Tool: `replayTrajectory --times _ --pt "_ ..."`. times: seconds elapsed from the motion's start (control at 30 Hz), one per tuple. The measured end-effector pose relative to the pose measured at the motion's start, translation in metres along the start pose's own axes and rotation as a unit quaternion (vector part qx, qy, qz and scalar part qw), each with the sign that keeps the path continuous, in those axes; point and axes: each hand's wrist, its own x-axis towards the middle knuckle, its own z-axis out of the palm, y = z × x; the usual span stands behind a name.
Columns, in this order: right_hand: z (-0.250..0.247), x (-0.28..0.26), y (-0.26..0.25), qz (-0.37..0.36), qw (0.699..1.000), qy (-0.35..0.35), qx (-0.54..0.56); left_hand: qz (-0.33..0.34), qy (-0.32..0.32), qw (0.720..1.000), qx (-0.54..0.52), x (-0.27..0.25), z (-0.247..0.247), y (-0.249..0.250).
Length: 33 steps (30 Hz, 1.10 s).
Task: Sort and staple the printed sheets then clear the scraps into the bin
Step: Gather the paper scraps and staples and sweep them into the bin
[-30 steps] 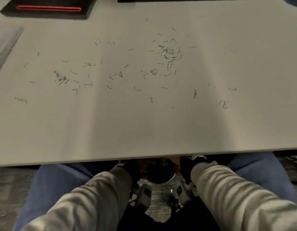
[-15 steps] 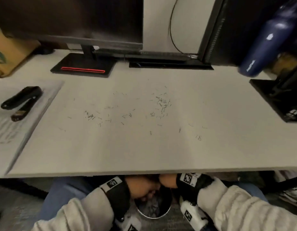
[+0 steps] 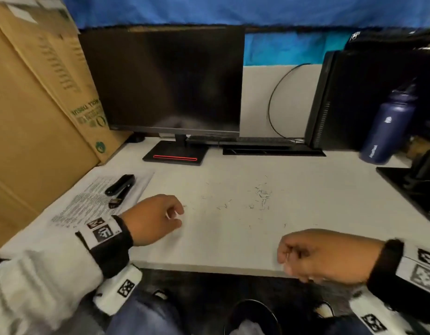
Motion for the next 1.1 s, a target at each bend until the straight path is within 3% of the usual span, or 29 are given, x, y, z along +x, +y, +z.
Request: replayTrajectory --times 0.1,0.17,0.27,0.33,0.4,0.47,0.53,0.6,0.67,0.87,1.1 --pt "-0.035 0.009 0.024 0.038 0.994 0.101 0.012 -0.113 -0.088 0.974 0.176 0.026 -0.008 -0.03" --pt "-0.051 0.02 0.041 0.081 0.988 0.132 -0.006 -0.135 -0.13 0.955 0.229 0.038 -0.008 -0.032" --pt "-0.066 0.039 0.055 0.137 0.978 0.148 -0.051 -0.102 -0.141 0.965 0.194 0.059 0.001 -0.023" --pt "-0.071 0.052 0.057 0.17 0.968 0.149 -0.108 -0.066 -0.114 0.983 0.126 0.072 0.008 -0.016" --pt "-0.077 0.066 0.056 0.184 0.957 0.144 -0.171 -0.055 -0.093 0.994 -0.007 0.085 0.009 -0.012" --pt "-0.086 0.077 0.054 0.186 0.948 0.146 -0.212 -0.094 -0.075 0.985 -0.12 0.095 0.005 -0.009" --pt "-0.096 0.088 0.049 0.182 0.944 0.152 -0.228 -0.131 -0.058 0.986 -0.082 0.103 -0.003 -0.006" --pt "-0.105 0.101 0.044 0.174 0.945 0.162 -0.226 -0.157 -0.087 0.982 0.057 0.104 -0.007 0.0" --pt "-0.108 0.118 0.036 0.167 0.946 0.169 -0.222 -0.131 -0.125 0.976 0.121 0.102 -0.006 0.008" --pt "-0.096 0.161 0.016 0.177 0.952 0.119 -0.219 0.025 -0.119 0.987 0.105 0.103 0.024 0.036" --pt "-0.077 0.157 0.008 0.021 0.959 0.158 -0.234 0.085 -0.057 0.988 0.117 0.106 0.027 0.033"
